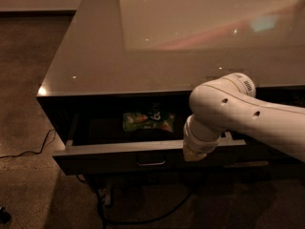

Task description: Open top drawer

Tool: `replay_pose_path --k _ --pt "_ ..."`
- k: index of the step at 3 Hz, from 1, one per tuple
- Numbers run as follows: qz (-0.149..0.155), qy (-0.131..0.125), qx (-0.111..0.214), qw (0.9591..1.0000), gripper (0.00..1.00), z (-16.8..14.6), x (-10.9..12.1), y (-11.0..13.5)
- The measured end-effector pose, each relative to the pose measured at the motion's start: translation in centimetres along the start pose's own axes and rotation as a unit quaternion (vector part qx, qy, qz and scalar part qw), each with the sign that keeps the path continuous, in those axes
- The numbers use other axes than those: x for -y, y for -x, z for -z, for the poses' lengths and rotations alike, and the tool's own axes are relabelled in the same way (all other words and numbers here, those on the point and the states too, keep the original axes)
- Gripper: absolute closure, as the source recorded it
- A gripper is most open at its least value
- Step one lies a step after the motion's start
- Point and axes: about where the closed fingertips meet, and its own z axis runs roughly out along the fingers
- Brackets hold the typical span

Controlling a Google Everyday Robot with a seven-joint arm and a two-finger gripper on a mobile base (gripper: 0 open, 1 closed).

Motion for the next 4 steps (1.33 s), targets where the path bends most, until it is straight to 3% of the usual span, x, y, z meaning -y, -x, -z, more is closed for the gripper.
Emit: replay_pose_path --k 2,4 --pt "0.01 -0.003 0.003 0.9999 1.0 0.7 0.8 0.4" --pt "0.027 -0.046 -0.002 0.9986 1.0 3.5 3.8 1.7"
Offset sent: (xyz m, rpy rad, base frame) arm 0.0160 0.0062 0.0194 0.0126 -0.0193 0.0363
